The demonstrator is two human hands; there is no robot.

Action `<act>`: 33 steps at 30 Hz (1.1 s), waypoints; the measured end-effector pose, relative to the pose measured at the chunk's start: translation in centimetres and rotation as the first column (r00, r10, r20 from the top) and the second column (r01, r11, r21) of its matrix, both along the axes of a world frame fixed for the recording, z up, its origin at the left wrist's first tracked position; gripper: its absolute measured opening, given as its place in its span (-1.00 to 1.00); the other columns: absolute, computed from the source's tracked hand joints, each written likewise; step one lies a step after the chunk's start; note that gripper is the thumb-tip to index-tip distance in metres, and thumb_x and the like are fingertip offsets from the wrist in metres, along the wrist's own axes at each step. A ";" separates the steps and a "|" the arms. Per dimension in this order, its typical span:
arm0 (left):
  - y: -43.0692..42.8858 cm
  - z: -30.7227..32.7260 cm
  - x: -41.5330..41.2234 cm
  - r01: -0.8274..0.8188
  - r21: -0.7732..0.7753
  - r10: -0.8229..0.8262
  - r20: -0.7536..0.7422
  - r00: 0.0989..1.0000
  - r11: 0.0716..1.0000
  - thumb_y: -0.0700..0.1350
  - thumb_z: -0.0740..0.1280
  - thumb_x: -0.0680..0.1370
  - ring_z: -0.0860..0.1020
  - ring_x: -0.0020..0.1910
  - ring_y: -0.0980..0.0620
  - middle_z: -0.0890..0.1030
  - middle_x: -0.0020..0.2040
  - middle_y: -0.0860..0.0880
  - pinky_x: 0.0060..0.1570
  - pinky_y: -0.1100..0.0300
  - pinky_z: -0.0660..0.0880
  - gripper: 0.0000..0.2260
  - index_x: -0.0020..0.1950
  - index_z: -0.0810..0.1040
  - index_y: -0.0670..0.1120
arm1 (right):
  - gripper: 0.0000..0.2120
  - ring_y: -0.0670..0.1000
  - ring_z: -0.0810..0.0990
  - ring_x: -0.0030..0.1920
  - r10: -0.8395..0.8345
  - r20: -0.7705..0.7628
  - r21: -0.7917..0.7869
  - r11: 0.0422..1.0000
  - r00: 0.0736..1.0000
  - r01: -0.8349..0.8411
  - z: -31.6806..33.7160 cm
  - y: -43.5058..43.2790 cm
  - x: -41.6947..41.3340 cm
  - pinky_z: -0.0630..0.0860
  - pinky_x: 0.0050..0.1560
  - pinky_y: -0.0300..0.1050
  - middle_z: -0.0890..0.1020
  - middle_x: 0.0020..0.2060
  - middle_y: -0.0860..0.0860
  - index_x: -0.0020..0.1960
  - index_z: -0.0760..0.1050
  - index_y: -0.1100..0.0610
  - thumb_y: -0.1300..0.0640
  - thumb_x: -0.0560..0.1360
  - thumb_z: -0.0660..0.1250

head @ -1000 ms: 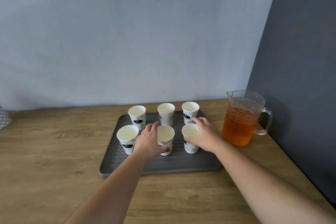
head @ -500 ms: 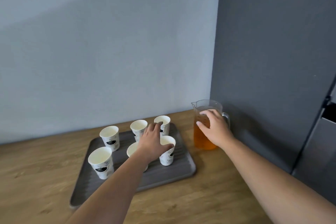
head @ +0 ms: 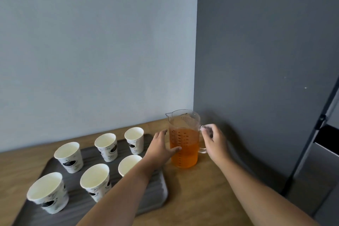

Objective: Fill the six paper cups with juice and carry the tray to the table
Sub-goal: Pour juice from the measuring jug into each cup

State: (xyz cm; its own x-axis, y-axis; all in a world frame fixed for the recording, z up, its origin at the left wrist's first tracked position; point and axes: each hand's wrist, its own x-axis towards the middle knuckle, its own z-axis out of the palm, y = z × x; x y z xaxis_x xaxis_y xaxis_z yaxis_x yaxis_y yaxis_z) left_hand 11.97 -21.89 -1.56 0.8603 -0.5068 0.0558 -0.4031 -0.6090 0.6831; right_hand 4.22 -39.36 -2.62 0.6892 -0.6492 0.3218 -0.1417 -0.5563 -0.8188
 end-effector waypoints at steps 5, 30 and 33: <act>-2.0 -1.1 1.1 -0.032 -0.094 0.023 -0.093 0.995 0.995 0.10 0.49 0.38 0.38 0.38 0.00 0.38 0.42 -0.03 0.35 0.03 0.39 -0.26 0.46 0.25 -0.05 | -0.83 -0.09 0.49 -0.09 -0.013 0.037 0.225 0.974 0.999 0.005 -0.7 1.1 1.6 0.44 -0.15 -0.24 0.51 -0.09 -0.08 0.04 0.42 0.06 -0.02 0.59 0.17; 6.0 3.9 5.8 -0.056 -0.167 0.063 0.036 0.997 0.984 0.04 0.56 0.31 0.46 0.28 0.05 0.48 0.33 -0.01 0.19 0.14 0.46 -0.24 0.42 0.31 -0.07 | -0.75 -0.06 0.41 -0.41 -0.102 0.190 0.391 0.920 0.977 0.020 8.3 4.1 4.5 0.32 -0.39 -0.22 0.47 -0.44 0.01 -0.33 0.46 0.18 0.17 0.51 0.30; 8.9 3.3 7.9 -0.136 -0.057 0.139 0.067 0.988 0.989 0.05 0.54 0.34 0.41 0.33 0.00 0.40 0.38 -0.04 0.14 0.20 0.42 -0.23 0.44 0.28 -0.09 | -0.73 -0.01 0.42 -0.42 -0.039 0.136 0.330 0.944 0.990 -0.008 8.1 4.7 5.7 0.32 -0.38 -0.21 0.46 -0.45 0.04 -0.36 0.43 0.15 0.15 0.52 0.29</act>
